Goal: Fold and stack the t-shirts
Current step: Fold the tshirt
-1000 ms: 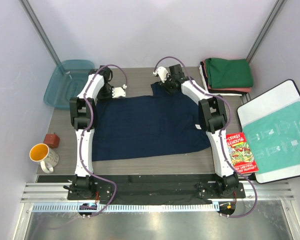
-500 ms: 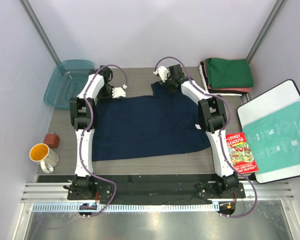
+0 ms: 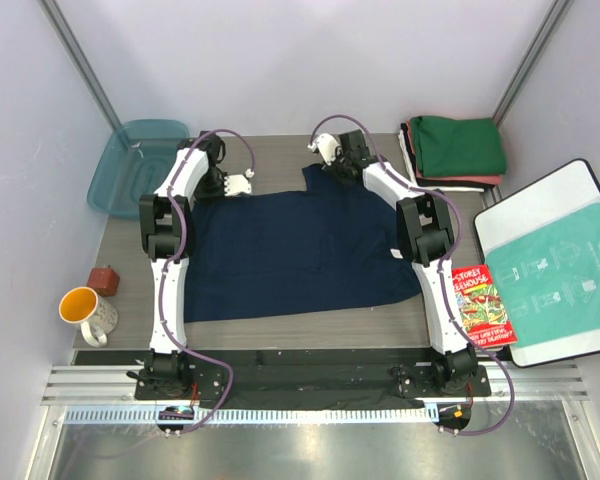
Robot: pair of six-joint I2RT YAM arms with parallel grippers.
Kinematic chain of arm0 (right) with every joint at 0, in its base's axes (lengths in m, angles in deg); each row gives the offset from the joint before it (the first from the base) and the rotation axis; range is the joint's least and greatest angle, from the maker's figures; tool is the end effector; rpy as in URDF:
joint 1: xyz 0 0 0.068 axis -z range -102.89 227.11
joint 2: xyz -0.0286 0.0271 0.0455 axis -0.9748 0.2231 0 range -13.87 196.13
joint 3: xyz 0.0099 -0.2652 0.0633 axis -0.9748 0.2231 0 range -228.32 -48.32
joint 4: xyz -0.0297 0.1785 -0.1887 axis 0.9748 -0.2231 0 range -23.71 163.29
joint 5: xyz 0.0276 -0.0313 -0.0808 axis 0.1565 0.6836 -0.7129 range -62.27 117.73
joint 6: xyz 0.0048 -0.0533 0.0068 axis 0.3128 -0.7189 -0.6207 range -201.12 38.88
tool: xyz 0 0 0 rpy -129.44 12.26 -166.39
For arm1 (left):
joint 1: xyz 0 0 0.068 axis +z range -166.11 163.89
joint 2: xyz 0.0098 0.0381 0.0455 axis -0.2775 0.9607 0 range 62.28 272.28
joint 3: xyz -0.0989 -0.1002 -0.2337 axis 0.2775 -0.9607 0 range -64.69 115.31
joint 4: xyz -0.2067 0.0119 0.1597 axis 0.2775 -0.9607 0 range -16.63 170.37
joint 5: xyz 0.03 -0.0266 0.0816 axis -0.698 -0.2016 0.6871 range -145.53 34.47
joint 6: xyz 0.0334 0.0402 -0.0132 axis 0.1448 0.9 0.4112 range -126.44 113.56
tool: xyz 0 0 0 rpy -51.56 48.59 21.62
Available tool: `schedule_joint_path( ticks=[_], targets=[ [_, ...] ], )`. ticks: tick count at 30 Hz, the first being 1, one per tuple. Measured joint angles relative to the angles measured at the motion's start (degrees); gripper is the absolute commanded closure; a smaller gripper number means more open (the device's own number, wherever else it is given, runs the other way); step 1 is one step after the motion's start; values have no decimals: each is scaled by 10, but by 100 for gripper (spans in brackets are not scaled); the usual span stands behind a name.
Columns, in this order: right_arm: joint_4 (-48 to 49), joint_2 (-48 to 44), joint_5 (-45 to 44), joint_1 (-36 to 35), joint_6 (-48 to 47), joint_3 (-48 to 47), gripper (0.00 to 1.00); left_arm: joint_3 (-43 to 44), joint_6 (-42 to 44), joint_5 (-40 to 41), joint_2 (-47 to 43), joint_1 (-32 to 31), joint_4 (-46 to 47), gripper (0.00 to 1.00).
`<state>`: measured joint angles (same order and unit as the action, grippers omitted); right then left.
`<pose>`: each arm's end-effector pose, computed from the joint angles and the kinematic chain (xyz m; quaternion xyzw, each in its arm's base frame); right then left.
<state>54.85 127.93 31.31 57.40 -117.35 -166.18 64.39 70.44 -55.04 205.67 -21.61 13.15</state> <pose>0.5234 0.1898 0.1583 -0.4400 0.8017 -0.0297 0.4035 0.4980 -0.0476 0.1601 0.6565 0.7507 0.0465 0.0574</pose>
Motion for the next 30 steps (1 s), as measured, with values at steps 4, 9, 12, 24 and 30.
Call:
schedule_joint_path(
  ticks=[4,9,12,24,30],
  targets=[
    [-4,0,-1,0,-7,2,99,0,0,0,0,0,0,100],
    [-5,0,-1,0,-12,2,99,-7,-5,0,-3,0,7,100],
    [-5,0,-1,1,-12,1,99,-24,-16,1,-13,0,23,100],
    [-16,-38,-5,7,-28,-12,99,-97,-61,12,-54,0,128,100],
    [-18,-105,-5,12,-45,10,99,-102,-74,12,-85,0,134,100]
  ],
)
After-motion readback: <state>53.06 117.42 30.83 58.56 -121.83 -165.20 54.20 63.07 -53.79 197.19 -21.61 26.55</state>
